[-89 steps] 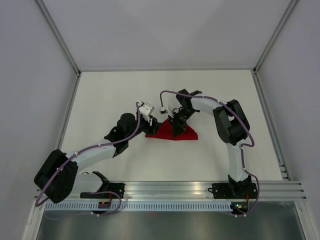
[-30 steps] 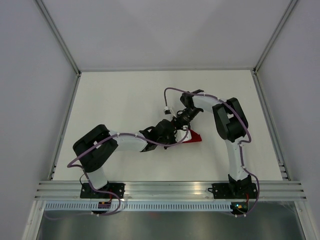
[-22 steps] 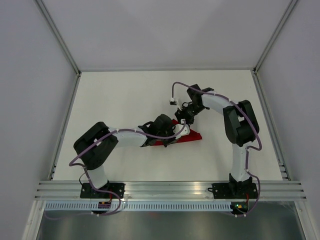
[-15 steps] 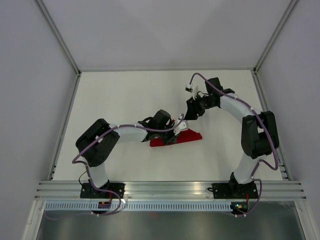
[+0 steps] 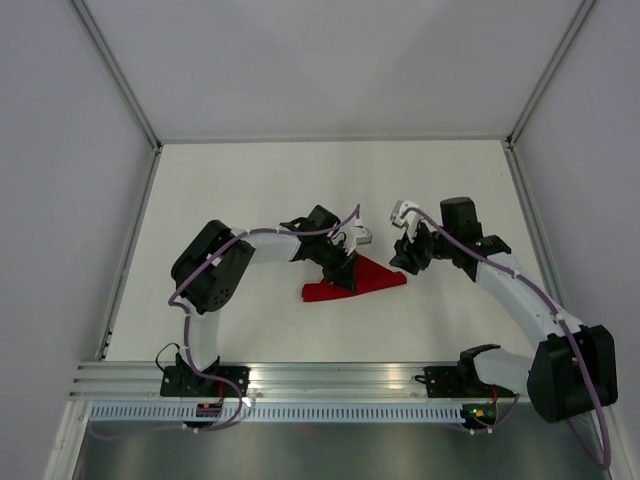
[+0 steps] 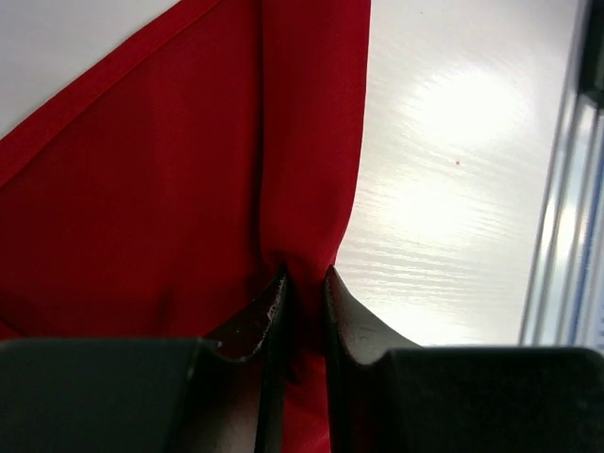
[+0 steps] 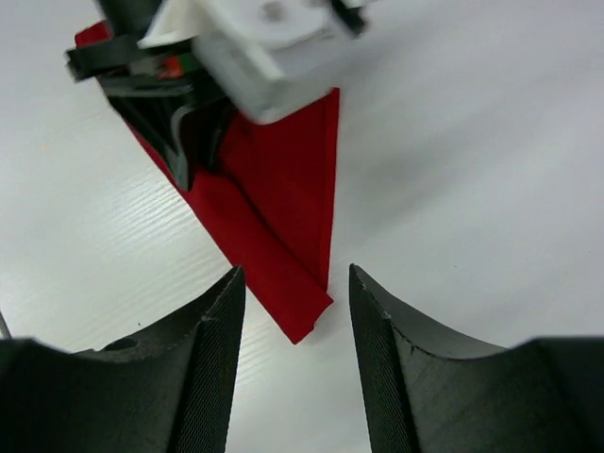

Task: Fold the napkin, place the utensils inside, and roll it up
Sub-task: Roll the napkin with the utensil

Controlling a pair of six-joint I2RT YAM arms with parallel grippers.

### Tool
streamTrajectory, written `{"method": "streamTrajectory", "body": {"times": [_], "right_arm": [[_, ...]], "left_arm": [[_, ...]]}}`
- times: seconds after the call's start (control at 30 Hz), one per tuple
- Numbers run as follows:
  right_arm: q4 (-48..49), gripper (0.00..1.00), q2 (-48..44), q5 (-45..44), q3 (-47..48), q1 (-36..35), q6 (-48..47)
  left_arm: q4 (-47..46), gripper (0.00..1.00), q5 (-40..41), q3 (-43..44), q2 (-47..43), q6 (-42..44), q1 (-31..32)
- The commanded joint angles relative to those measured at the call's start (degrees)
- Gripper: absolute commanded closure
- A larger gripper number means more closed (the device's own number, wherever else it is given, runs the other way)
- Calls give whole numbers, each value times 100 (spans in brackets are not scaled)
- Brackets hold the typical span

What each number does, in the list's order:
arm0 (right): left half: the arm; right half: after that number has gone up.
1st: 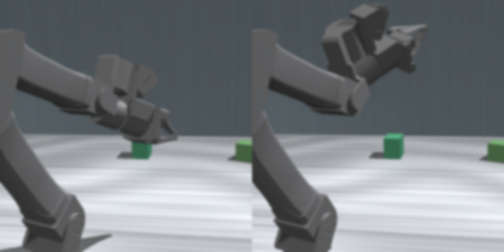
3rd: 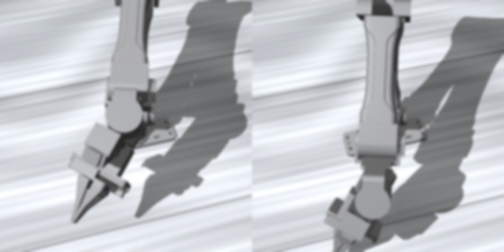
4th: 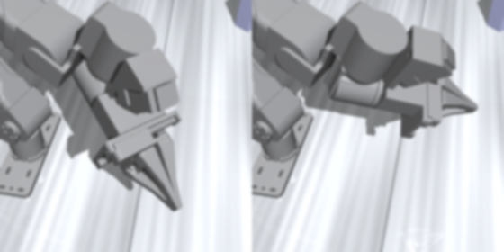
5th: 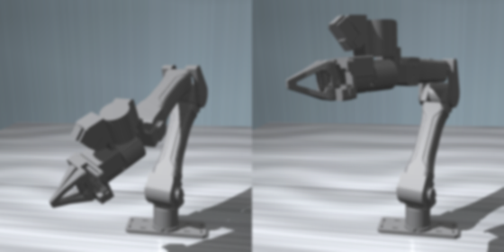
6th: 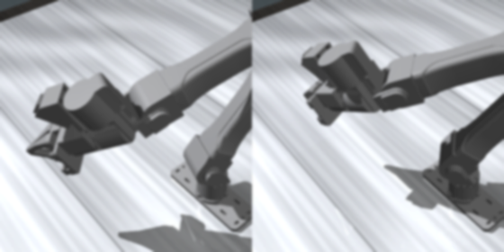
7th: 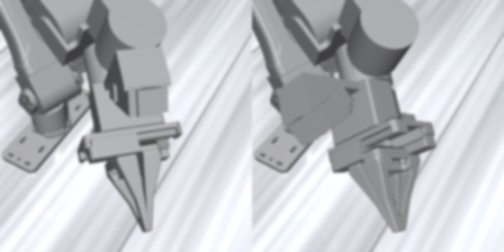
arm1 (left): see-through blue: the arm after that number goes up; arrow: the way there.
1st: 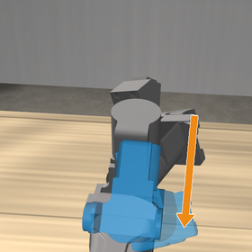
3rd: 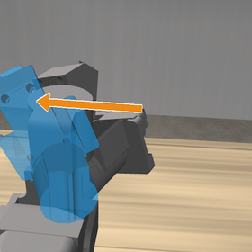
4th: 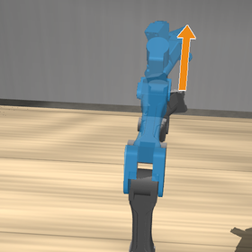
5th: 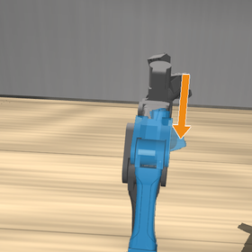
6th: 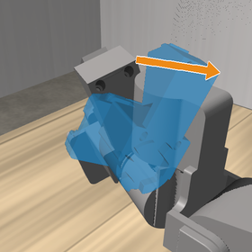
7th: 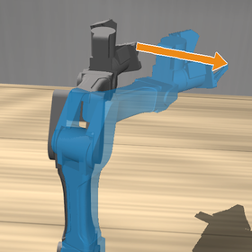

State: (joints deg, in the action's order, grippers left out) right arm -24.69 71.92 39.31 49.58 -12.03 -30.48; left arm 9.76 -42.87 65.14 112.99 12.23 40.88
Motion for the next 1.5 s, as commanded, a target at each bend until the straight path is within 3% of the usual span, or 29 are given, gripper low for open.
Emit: {"method": "streamTrajectory", "body": {"times": [0.0,0.1,0.23,0.63,0.9,1.17,1.33,1.37,1.47], "right_arm": [[358,46,-790,-405,-702,-492,-1021],[719,44,-1275,-1143,-1519,-1273,-1267],[1149,42,-1330,-1776,-1899,-2344,-1355],[2898,41,-768,-3560,-2752,-4068,-1689],[3330,41,-135,-4098,-2770,-4720,-1786],[3365,47,392,-4221,-2734,-4800,-1830],[3374,60,542,-4256,-2743,-4791,-1821],[3357,71,560,-4247,-2726,-4791,-1821],[3120,88,691,-4177,-2577,-4773,-1751]], "left_arm": [[1150,98,-177,-73,627,-238,-63],[1230,98,-353,-11,750,-247,-72],[1440,98,-572,173,978,-317,-124],[2048,98,-1074,666,1454,-335,-265],[2109,97,-1206,728,1524,-300,-318],[2162,97,-1285,772,1489,-239,-388],[2179,90,-1425,824,1489,-221,-423],[2179,87,-1452,842,1480,-204,-423],[2188,73,-1409,824,1323,-151,-458]]}}
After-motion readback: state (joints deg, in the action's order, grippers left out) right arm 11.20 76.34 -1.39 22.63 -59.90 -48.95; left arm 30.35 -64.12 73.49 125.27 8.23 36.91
